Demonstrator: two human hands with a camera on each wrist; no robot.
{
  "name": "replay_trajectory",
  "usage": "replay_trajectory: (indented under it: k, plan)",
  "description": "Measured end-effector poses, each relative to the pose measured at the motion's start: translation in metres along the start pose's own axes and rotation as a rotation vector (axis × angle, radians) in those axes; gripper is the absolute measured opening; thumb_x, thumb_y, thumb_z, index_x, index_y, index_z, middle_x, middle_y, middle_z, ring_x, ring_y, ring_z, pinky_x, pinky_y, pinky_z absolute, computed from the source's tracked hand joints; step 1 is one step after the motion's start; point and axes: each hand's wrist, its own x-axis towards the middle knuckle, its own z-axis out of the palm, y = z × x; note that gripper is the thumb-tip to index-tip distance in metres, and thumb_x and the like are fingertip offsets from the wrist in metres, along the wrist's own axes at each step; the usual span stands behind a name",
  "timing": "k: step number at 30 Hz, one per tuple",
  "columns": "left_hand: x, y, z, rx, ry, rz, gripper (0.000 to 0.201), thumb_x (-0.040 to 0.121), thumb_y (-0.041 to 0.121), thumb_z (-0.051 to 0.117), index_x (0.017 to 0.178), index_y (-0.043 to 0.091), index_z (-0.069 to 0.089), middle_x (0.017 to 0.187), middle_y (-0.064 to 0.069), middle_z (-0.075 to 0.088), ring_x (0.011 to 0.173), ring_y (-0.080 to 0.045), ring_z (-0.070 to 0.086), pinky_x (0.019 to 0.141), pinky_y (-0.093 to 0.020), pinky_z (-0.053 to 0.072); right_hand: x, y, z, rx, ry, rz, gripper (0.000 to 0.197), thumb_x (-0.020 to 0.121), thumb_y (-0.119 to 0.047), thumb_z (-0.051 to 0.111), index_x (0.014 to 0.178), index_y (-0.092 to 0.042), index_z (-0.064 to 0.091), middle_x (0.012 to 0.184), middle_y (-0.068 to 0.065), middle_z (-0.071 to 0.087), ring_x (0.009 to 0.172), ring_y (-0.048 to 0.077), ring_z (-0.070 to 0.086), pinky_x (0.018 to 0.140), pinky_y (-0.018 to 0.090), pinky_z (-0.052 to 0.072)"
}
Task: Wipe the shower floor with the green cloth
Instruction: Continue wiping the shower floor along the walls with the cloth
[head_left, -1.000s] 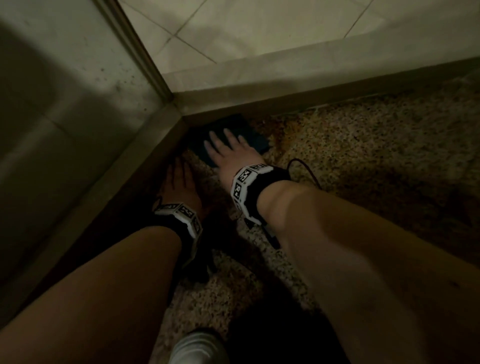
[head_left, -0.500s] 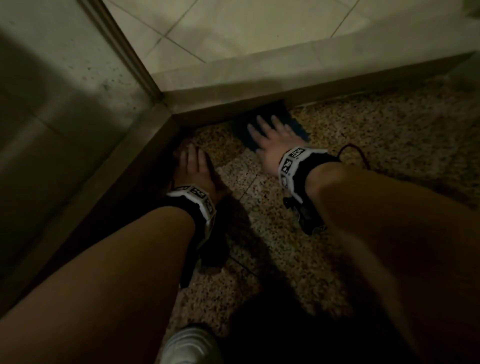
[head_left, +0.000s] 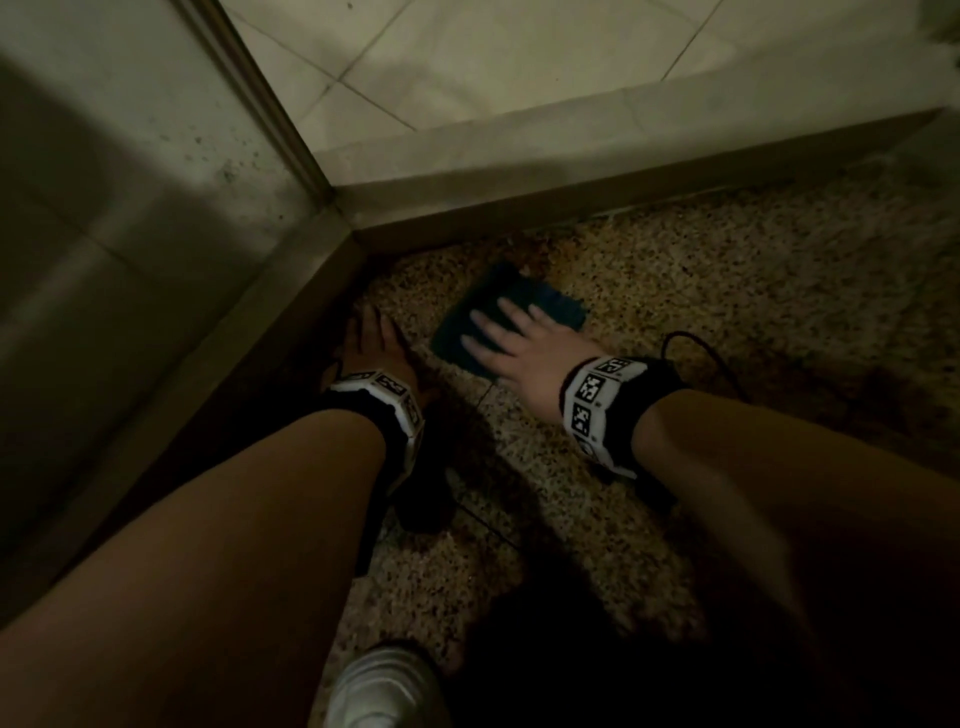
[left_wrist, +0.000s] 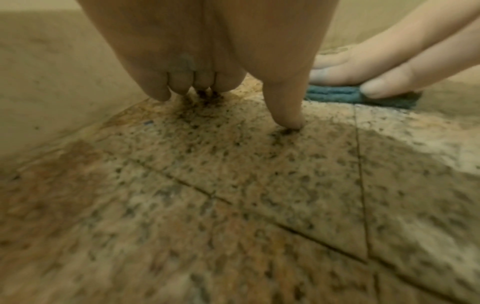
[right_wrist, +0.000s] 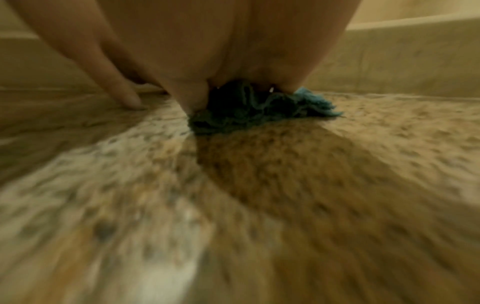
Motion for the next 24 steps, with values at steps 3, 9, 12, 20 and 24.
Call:
replay_trajectory:
  k: [3,9,12,20,24]
  plan:
    - [-0.005,0.004,-0.001,0.019,0.004,0.019,0.100,0.090,0.064,0.037,0.147,0.003,-0.019,0.153,-0.015,-0.025,0.144,-0.032,-0.013,0.118,-0.042,0.006,-0.002,0.006,0.002,0.013,0.009,-0.021,0.056,0.104,-0.031,0.018,0.149,-0.028,-0.015,0.156,-0.002,-0.023,0.144,0.026,-0.019,0.116,0.039,-0.007]
    - [-0.014,0.022,-0.006,-0.029,0.001,0.106,0.097,0.091,0.057,0.044,0.148,0.009,-0.018,0.153,-0.009,-0.028,0.144,-0.029,-0.015,0.118,-0.040,0.006,-0.001,0.025,-0.001,0.147,0.067,0.104,0.056,0.104,-0.032,0.021,0.151,-0.028,-0.010,0.157,-0.002,-0.021,0.145,0.023,-0.017,0.116,0.038,-0.005]
    - [-0.019,0.034,-0.009,-0.027,0.008,0.125,0.096,0.091,0.057,0.044,0.148,0.009,-0.017,0.154,-0.009,-0.027,0.144,-0.027,-0.016,0.118,-0.037,0.004,0.002,0.041,-0.006,0.228,0.071,0.219,0.058,0.104,-0.034,0.023,0.150,-0.028,-0.011,0.157,-0.002,-0.022,0.145,0.023,-0.017,0.116,0.037,-0.005]
    - [-0.022,0.046,-0.014,-0.015,-0.024,0.110,0.098,0.091,0.058,0.046,0.148,0.011,-0.019,0.153,-0.008,-0.028,0.144,-0.026,-0.016,0.117,-0.035,0.003,-0.001,0.043,-0.001,0.175,0.050,0.248,0.058,0.103,-0.042,0.015,0.150,-0.025,-0.016,0.156,0.000,-0.025,0.144,0.027,-0.019,0.116,0.040,-0.006]
    - [-0.014,0.042,-0.020,-0.045,-0.045,0.078,0.103,0.088,0.057,0.052,0.148,0.013,-0.019,0.153,-0.007,-0.029,0.144,-0.026,-0.016,0.117,-0.038,0.004,-0.024,0.033,0.019,0.032,-0.001,0.118,0.058,0.102,-0.042,0.011,0.148,-0.025,-0.021,0.155,0.001,-0.027,0.143,0.028,-0.021,0.116,0.041,-0.007]
